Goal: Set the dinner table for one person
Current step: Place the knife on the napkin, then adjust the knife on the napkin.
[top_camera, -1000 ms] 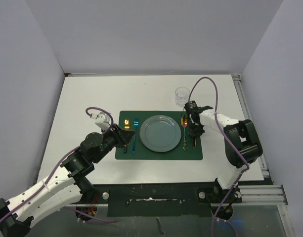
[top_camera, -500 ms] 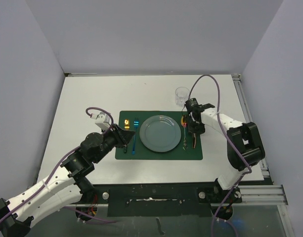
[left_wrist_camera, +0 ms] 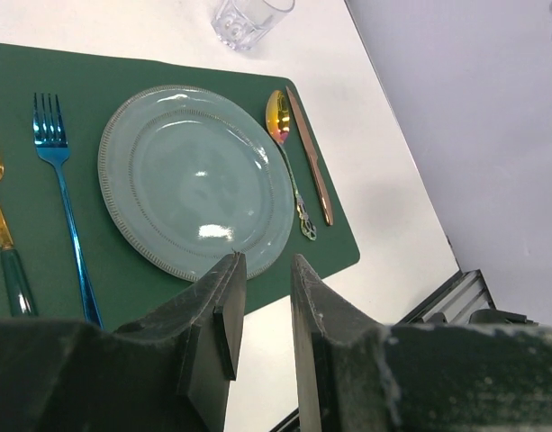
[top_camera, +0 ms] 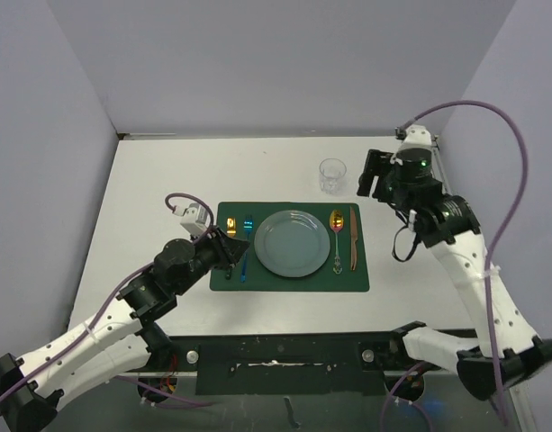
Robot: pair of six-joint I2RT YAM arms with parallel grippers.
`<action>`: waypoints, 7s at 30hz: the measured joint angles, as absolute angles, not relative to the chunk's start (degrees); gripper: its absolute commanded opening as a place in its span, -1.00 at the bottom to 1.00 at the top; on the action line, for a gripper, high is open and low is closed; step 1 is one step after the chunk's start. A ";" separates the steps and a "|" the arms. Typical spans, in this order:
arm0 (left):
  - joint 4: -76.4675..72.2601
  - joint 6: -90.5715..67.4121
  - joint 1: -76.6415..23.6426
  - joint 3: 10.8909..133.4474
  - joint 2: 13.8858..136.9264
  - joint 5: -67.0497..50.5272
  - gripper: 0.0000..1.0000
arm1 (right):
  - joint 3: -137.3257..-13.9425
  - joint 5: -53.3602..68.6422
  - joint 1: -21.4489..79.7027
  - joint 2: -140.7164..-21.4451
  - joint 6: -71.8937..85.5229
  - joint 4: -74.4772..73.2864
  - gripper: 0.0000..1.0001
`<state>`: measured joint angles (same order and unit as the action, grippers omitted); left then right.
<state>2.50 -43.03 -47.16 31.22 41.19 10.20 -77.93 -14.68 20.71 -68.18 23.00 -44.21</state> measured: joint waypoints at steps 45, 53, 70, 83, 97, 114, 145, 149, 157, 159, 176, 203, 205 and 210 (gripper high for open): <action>5.32 -44.12 -47.22 36.34 42.44 13.15 -0.53 | -48.77 -9.96 21.50 -55.44 32.03 -33.01 0.34; 13.96 -46.54 -47.20 36.34 45.56 19.25 -0.56 | -45.04 -10.52 21.50 -57.10 33.52 -32.88 0.32; 20.69 -51.42 -47.20 40.56 65.47 24.23 -0.62 | -45.19 -13.58 22.98 -63.57 33.58 -33.21 0.29; 20.36 -51.46 -47.20 40.56 65.04 25.54 -0.62 | -43.81 -15.88 23.73 -72.42 34.68 -31.57 0.06; 20.29 -51.27 -47.20 40.56 65.01 26.13 -0.61 | -47.40 -21.93 24.49 -82.89 33.85 -31.03 -0.27; 20.88 -50.85 -46.68 40.53 60.27 28.34 -0.61 | -52.21 -23.09 25.23 -93.38 32.53 -28.93 -0.65; 21.23 -50.87 -46.06 39.94 59.48 28.64 -0.61 | -54.08 -24.73 25.61 -95.35 32.01 -28.36 -0.44; 21.23 -50.87 -46.02 39.68 59.48 28.29 -0.61 | -54.08 -25.43 25.58 -95.33 31.99 -28.91 -0.44; 20.93 -50.87 -46.02 39.68 59.51 27.83 -0.61 | -54.08 -26.41 25.26 -95.42 31.97 -30.55 -0.44; 20.93 -50.87 -46.02 39.68 59.51 27.83 -0.61 | -54.08 -26.35 24.99 -95.50 31.99 -30.46 -0.44; 20.95 -50.87 -46.02 39.68 59.48 27.86 -0.61 | -52.21 -17.21 19.92 -94.21 28.99 -26.87 -0.65; 20.78 -50.87 -45.63 39.68 59.48 27.31 -0.62 | -50.22 -15.03 19.16 -92.14 27.70 -25.28 -1.00; 20.75 -50.87 -45.63 39.68 59.48 27.16 -0.61 | -50.00 -14.90 19.16 -91.96 27.73 -25.08 -1.00; 20.62 -50.87 -45.58 39.62 59.48 26.94 -0.61 | -49.56 -14.66 19.18 -91.44 27.92 -24.99 -1.00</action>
